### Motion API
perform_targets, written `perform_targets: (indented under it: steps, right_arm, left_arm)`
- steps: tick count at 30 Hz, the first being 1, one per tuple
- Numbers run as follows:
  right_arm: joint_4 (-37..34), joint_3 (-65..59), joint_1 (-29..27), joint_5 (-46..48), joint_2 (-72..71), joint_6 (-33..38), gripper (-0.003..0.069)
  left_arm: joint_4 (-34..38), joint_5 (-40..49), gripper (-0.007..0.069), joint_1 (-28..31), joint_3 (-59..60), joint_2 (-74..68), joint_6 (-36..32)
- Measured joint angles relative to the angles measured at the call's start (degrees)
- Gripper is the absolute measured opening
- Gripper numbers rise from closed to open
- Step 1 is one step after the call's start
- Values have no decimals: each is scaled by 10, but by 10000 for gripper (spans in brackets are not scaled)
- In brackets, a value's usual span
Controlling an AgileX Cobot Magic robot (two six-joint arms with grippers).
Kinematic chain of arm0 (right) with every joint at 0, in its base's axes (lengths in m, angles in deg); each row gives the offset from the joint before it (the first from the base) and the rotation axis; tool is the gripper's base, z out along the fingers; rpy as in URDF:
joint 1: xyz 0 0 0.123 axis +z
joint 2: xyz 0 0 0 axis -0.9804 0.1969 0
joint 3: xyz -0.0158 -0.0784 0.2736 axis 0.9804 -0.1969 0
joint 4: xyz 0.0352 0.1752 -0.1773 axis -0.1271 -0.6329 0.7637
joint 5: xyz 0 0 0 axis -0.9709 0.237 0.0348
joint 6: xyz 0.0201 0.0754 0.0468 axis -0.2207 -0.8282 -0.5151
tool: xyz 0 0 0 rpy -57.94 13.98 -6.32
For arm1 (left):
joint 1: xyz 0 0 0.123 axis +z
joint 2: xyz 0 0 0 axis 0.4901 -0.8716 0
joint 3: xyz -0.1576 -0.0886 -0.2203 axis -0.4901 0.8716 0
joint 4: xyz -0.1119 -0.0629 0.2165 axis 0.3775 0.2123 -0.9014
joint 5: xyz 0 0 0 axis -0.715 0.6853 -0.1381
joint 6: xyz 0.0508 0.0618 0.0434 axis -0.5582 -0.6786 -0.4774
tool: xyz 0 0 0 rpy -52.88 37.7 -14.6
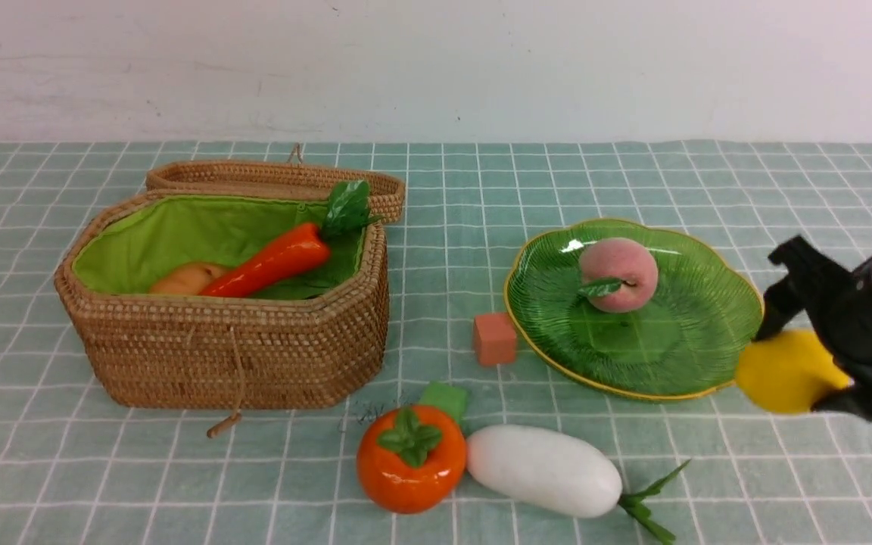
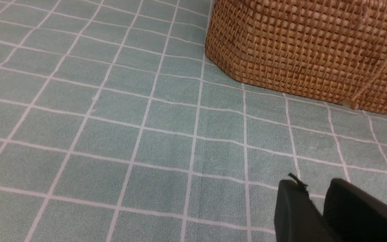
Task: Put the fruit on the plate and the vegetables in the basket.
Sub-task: Use the right arm to grab a lemon and put it into the right plate, then take a daikon with your right arm and place it on the basket on the left.
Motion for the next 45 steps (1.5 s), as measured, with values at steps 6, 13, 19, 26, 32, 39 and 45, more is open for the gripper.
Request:
perform_targets:
  steps: [6,13,19,26,32,39,45]
  right_arm:
    - [-4,16,0,-49,0,180,550]
    - [9,153,0,12,127,419,550]
    - [69,229,0,11,213,439,550]
    - [80,241,0,-19,261,419,549]
    - [75,241,0,-18,257,392,654]
    - [76,241,0,24,230,386,659]
    - [74,241,13,73,165,488,596]
  left_arm:
    - [0,0,145,0,0,0,0]
    - [0,0,153,0,0,0,0]
    - [0,0,159,0,0,0,0]
    - [0,0,167,0,0,0,0]
    - [0,0,176,0,0,0,0]
    - [0,0,183,0,0,0,0]
    - [0,0,185,0,0,0,0]
